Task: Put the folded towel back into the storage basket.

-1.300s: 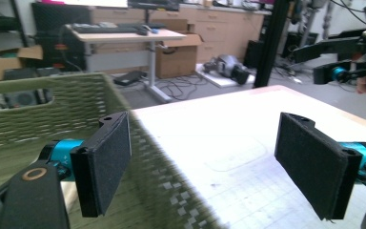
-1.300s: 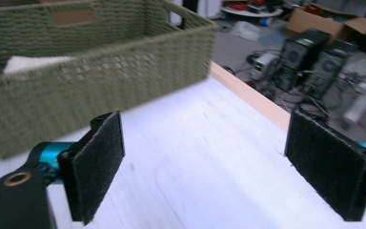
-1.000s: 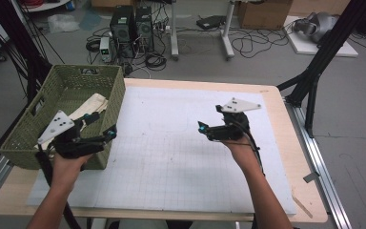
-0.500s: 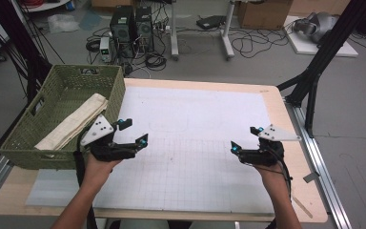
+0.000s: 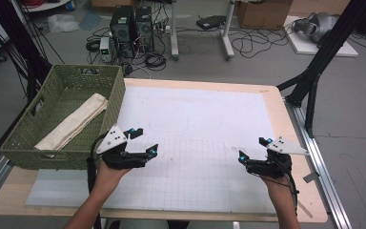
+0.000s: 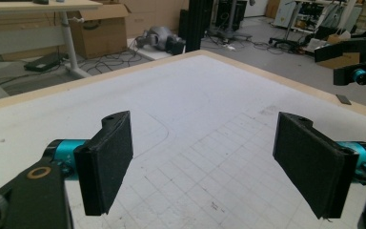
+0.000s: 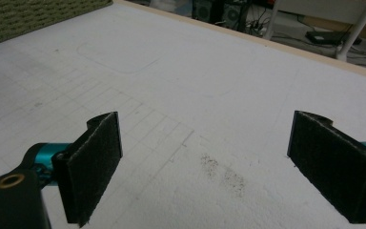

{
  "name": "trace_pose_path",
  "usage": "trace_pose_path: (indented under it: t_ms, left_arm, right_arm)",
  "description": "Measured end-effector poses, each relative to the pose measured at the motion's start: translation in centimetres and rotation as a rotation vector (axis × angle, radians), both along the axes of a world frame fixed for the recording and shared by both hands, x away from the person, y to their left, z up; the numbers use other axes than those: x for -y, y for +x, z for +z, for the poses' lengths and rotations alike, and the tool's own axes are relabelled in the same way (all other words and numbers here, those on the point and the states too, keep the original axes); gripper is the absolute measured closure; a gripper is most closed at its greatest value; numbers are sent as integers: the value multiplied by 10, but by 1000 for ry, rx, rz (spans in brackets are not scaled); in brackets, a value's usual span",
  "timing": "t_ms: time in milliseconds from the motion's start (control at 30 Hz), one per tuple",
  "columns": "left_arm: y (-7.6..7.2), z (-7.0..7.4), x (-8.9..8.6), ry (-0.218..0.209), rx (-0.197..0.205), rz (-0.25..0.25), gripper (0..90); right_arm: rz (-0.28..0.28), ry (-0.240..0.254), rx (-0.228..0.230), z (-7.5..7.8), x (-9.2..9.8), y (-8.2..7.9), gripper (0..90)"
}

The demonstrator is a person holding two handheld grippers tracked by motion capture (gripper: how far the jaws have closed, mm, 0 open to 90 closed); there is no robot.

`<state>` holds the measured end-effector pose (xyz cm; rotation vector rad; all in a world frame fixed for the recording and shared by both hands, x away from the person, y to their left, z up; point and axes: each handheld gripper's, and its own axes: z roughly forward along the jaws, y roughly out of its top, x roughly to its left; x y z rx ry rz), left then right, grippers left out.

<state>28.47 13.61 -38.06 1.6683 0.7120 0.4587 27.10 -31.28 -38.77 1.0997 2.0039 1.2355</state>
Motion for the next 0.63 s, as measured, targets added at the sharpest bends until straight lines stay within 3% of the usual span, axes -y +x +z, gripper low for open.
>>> trace_pose_path:
  t_ms: [633]
  left_arm:
    - [4,-7,4,27,-6,4,216]
  right_arm:
    - [-10,0,5,-4,4,-2,106]
